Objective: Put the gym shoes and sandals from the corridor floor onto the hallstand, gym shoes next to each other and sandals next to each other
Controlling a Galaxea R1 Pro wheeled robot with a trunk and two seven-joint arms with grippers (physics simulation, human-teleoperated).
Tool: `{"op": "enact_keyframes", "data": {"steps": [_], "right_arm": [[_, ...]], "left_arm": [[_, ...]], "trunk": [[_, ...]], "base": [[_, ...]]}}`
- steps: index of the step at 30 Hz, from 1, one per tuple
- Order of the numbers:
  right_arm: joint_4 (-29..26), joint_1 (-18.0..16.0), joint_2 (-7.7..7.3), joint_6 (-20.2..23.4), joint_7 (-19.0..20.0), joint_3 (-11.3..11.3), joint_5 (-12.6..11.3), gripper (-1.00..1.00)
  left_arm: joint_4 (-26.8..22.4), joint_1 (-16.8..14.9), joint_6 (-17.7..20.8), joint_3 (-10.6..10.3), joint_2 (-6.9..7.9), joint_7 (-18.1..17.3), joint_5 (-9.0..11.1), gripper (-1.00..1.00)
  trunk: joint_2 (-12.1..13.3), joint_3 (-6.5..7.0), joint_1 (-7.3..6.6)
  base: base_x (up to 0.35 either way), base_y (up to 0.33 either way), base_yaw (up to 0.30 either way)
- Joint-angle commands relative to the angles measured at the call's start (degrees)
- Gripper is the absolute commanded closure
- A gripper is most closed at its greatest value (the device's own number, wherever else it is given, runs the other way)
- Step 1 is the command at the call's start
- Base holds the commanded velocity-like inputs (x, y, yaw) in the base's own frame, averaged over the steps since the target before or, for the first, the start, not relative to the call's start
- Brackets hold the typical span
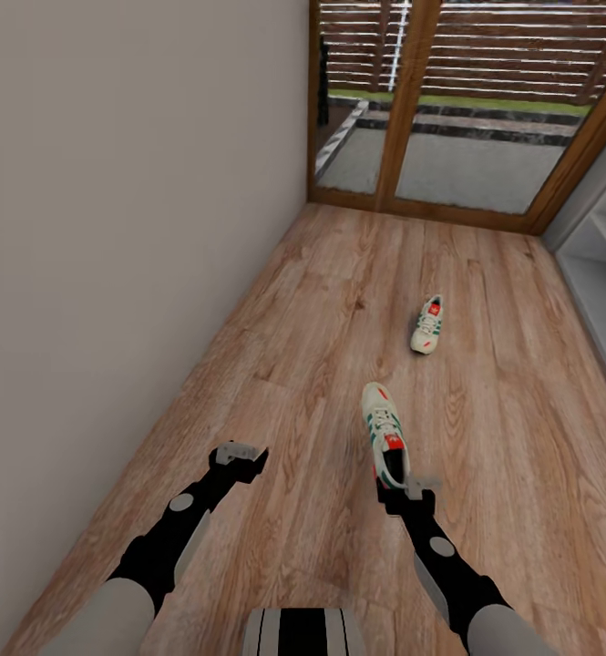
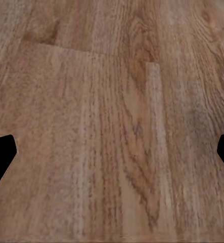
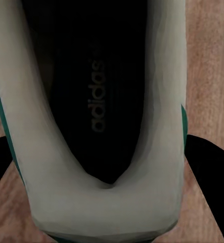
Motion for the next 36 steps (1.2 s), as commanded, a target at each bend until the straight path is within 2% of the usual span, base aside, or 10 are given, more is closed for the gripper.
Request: {"op": "enact_keyframes", "data": {"steps": [1,4,6,11,19,28,33,36], "right_arm": [[0.0,0.0,-0.08,-0.2,-0.2,0.2,0.0,1.0],[0.2,0.0,-0.59,-0.2,-0.2,0.2,0.1,1.0],[0.1,0.1,-2.3,-0.3,-0.1,0.2,0.0,1.0],[0.1,0.3,-3.45,-0.4,-0.1,0.3,0.1,1.0],[0.0,2.7,-3.73,-0.5,0.0,0.3,0.1,1.0],[0.4,3.8,-3.58,-0.4,0.0,0.5,0.4,1.0],[0.3,7.3,-3.75,-0.7,0.0,0.5,0.4,1.0],[0.4,8.6,-3.8,-1.9,0.0,0.5,0.4,1.0]], "left_arm": [[0.0,0.3,0.0,0.1,0.29,0.3,-0.1,-1.0],[-0.2,1.1,0.2,0.2,1.14,0.9,0.0,-1.0],[-0.1,2.3,0.2,0.3,1.77,1.3,0.2,-1.0],[-0.2,3.3,0.2,0.3,1.92,1.6,0.2,-1.0],[0.0,3.6,0.2,0.1,1.6,4.4,0.2,-1.0],[-0.3,3.6,0.3,-0.1,0.82,5.5,-0.1,-1.0],[0.1,3.9,0.4,0.1,1.32,7.2,0.0,-1.0],[0.6,5.5,0.2,0.2,1.67,8.9,0.2,-1.0]], "trunk": [[0.0,0.28,-0.03],[0.0,1.2,-0.11],[0.1,1.81,-0.16],[0.1,3.36,-0.29],[0.2,5.84,-0.49],[0.4,8.63,-0.73],[0.4,10.18,-0.85],[0.5,11.11,-0.93]], "base": [[0.0,0.0,-0.123],[0.0,0.0,-0.122],[0.0,0.0,-0.106],[0.0,0.0,-0.093],[0.0,0.0,-0.083],[0.0,0.0,-0.039],[0.0,0.0,-0.004],[0.0,0.0,0.0]]}}
